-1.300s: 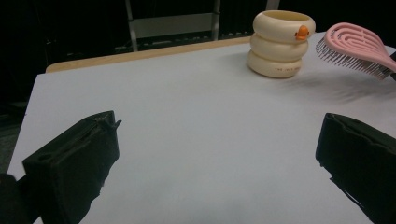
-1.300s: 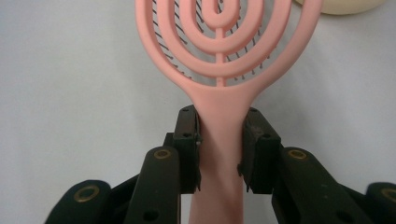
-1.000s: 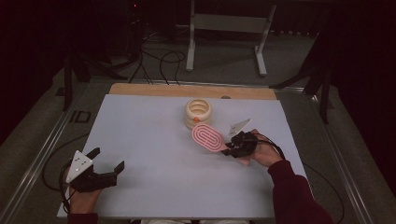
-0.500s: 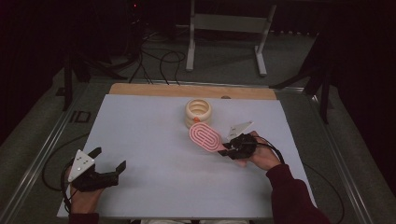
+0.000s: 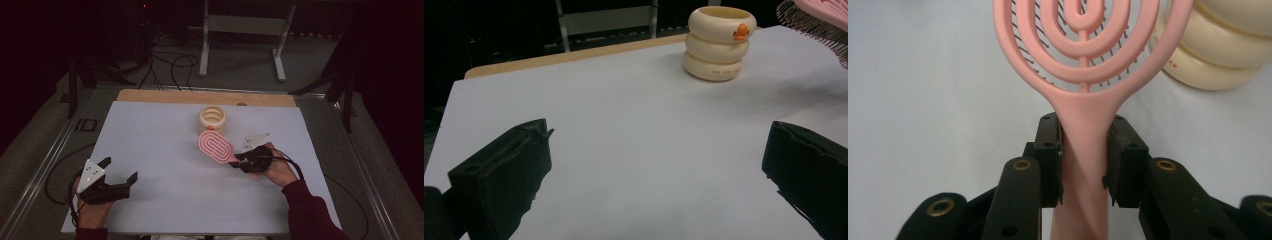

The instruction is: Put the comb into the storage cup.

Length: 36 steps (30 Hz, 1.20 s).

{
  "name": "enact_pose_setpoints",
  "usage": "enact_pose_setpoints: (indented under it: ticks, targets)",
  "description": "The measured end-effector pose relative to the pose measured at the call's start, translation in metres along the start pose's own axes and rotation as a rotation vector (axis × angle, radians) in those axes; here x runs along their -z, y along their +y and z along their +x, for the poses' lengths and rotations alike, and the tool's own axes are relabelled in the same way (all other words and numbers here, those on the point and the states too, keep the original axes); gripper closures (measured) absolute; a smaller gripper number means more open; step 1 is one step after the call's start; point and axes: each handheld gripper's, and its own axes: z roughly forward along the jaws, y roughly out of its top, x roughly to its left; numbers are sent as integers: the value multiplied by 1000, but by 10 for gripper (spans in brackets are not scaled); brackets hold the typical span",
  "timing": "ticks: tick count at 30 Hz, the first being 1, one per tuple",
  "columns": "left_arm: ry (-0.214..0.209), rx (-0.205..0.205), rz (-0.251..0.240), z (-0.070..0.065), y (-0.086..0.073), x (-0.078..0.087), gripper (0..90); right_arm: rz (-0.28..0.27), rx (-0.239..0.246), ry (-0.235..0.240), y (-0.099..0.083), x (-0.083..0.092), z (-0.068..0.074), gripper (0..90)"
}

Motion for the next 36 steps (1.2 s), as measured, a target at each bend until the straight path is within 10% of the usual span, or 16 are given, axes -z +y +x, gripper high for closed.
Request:
enact_pose_setpoints:
  ticks: [36]
  targets:
    - [-151,-11,38,-43,51,-37,0,-120,-53,-76,11,-14,30,708]
